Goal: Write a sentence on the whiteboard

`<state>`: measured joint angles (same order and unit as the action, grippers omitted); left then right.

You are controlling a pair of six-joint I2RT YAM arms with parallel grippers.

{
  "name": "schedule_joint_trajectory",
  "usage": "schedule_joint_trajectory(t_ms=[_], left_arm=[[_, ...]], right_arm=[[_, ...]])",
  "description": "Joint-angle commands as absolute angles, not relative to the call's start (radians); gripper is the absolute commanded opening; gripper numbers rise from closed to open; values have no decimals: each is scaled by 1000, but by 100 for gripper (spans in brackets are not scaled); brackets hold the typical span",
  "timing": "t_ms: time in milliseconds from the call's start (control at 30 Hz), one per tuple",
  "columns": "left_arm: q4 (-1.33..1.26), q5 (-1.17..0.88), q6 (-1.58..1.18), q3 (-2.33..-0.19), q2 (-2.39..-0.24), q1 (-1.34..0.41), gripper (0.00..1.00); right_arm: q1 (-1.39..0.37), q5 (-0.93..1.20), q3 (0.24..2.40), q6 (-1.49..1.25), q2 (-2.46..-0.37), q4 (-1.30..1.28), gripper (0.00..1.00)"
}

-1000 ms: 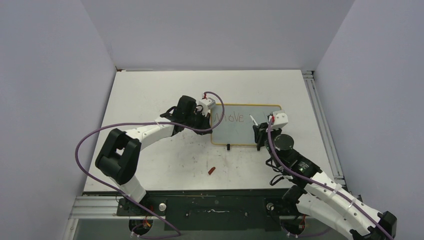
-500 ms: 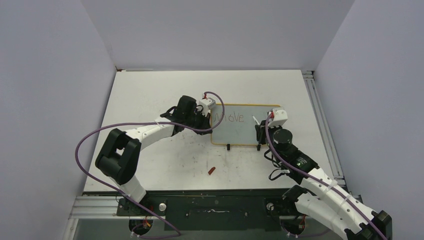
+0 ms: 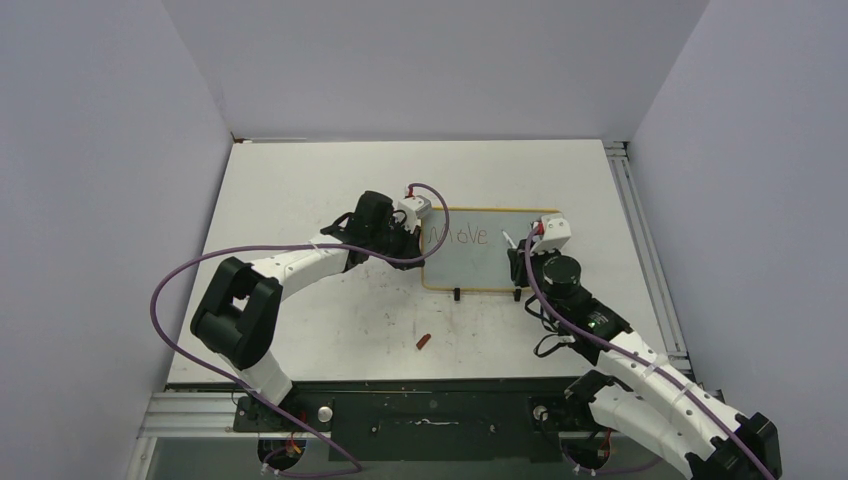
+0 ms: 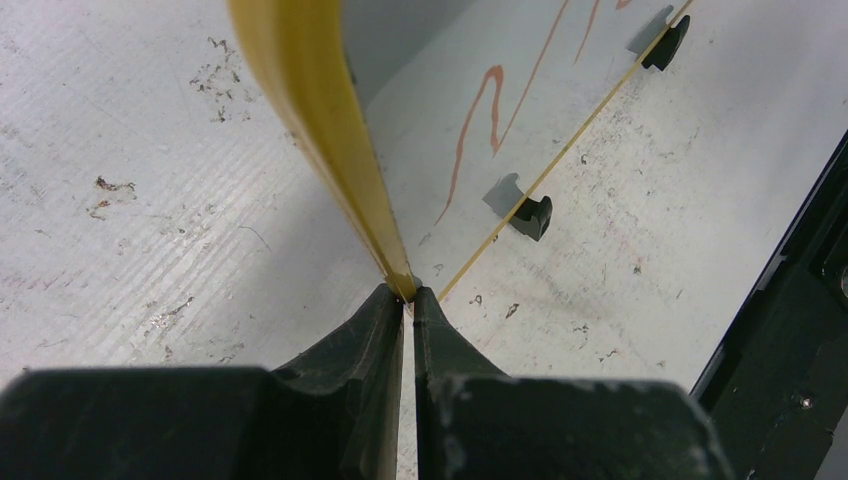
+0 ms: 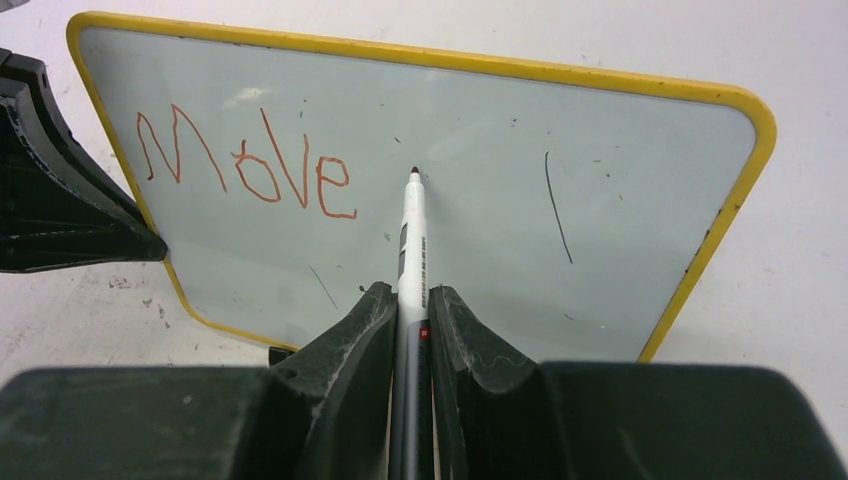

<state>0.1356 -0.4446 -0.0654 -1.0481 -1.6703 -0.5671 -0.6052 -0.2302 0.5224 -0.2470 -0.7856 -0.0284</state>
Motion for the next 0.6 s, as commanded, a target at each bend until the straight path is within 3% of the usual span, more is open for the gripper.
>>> schedule_joint_trajectory(t_ms=[0,567], left_arm=[[150,-427,-41,-1083,-1661,-574,5],[150,-428,-41,-1083,-1658,-575,4]], right_arm=[[-590,-241,521,-237,-794,54,5],[-586,-305,497,-282,-776,-25,5]])
